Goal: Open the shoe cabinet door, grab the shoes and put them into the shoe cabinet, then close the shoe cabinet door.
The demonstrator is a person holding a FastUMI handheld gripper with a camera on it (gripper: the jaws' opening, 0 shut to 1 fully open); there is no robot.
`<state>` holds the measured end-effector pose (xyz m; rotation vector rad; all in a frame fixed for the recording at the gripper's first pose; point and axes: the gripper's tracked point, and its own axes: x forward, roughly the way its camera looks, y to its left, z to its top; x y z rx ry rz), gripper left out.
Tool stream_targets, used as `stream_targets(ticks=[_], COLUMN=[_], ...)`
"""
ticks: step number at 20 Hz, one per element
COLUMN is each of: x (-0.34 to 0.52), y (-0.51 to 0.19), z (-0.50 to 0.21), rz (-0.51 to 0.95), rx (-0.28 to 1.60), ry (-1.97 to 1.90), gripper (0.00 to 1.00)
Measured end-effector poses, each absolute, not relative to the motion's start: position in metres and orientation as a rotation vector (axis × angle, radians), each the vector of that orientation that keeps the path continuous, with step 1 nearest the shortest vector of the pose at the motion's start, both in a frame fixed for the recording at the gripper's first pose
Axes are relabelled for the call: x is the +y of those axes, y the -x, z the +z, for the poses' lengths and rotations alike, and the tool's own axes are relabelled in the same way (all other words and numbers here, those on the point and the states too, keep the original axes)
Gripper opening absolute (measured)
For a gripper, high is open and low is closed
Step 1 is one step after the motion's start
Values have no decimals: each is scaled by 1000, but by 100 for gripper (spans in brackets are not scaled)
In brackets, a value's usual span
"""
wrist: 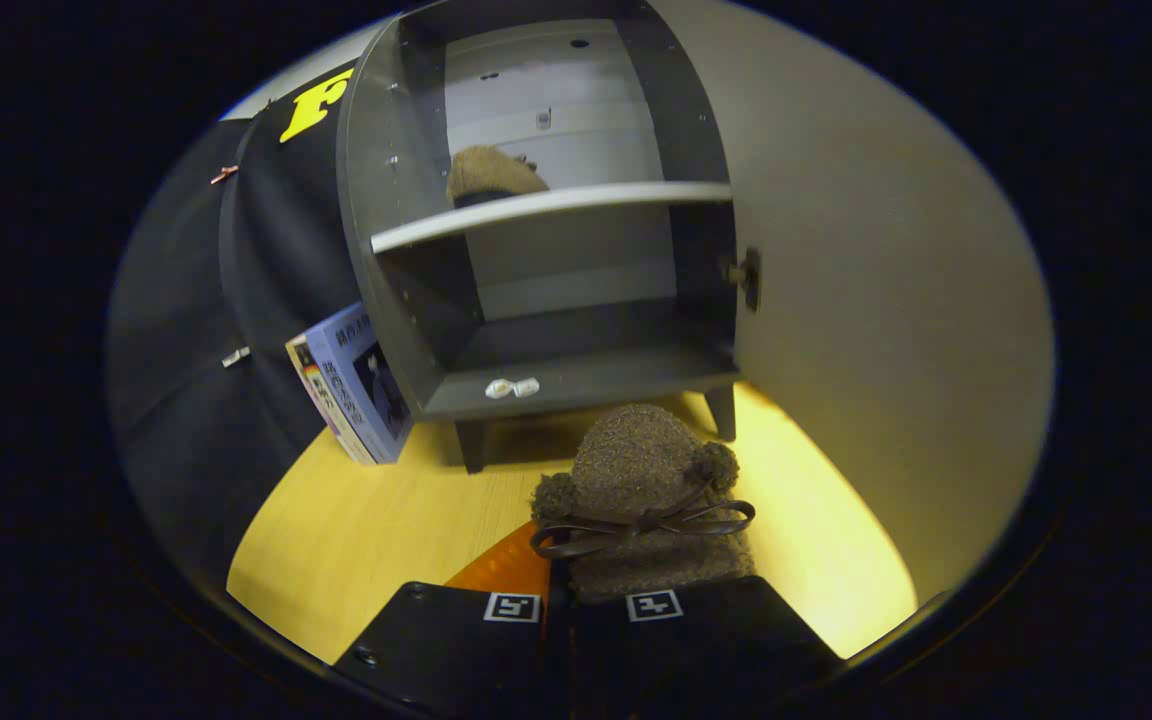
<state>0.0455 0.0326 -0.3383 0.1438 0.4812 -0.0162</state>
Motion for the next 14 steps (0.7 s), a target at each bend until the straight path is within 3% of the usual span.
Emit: stream_targets(ticks=[7,14], x=[16,15], y=[-105,-200], z=[-204,-124], rz=[-27,-21], rx=[320,221], ry=[-127,-101], gripper=[17,17])
